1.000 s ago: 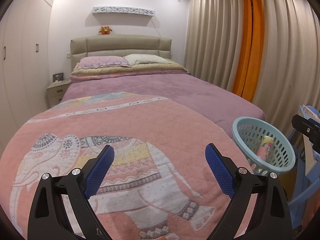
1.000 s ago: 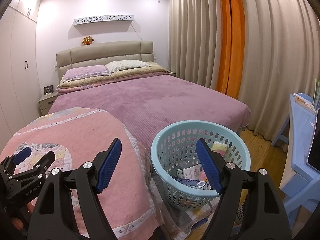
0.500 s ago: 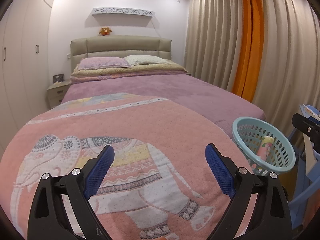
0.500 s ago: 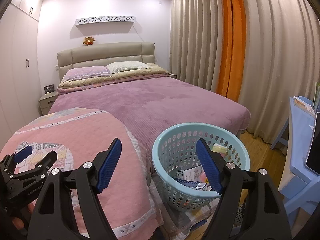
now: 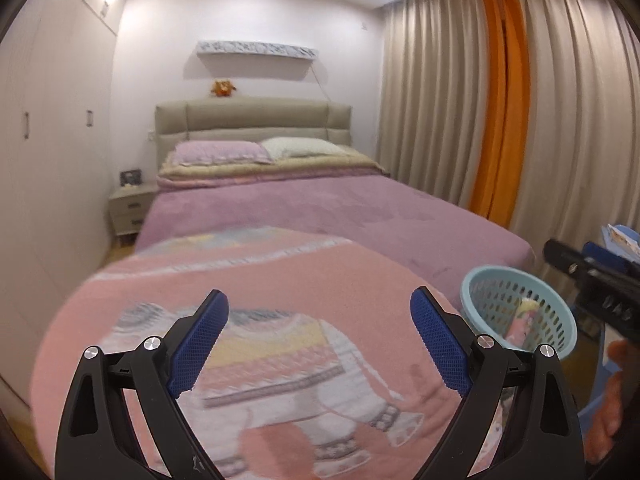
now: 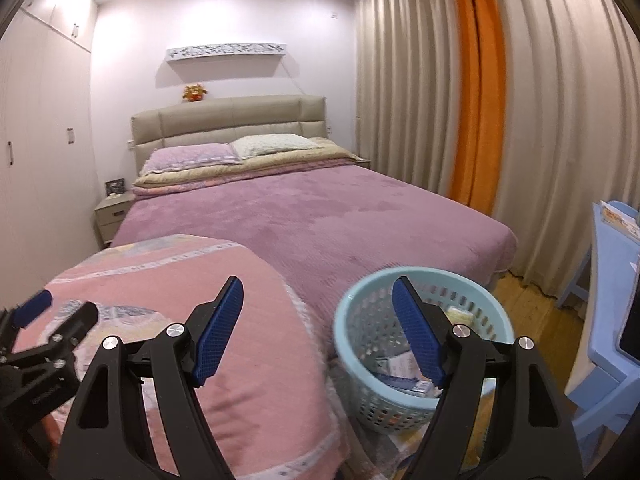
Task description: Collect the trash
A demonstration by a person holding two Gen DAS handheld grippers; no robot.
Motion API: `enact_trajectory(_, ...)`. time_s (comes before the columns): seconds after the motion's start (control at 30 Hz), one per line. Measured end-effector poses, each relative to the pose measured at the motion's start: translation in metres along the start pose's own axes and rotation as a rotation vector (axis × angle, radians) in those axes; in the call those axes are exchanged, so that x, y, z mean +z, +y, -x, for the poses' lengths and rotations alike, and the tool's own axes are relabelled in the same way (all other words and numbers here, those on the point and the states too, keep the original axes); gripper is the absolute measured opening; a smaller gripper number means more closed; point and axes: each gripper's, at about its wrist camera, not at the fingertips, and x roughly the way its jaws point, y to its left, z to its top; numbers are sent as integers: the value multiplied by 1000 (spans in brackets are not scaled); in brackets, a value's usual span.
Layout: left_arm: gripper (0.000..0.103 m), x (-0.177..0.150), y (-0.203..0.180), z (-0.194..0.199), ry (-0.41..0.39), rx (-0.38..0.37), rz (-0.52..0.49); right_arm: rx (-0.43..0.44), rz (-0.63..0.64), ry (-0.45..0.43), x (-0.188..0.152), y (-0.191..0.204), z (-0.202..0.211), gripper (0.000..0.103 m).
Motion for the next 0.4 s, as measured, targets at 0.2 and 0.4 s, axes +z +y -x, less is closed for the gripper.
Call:
enact_trajectory(0.2, 96, 7, 31, 15, 17, 51, 55, 100, 40, 10, 5, 38, -2, 73)
enact_trajectory(0.4, 96, 5, 68, 18, 79, 158, 128, 192, 67, 76, 12, 77, -16, 73)
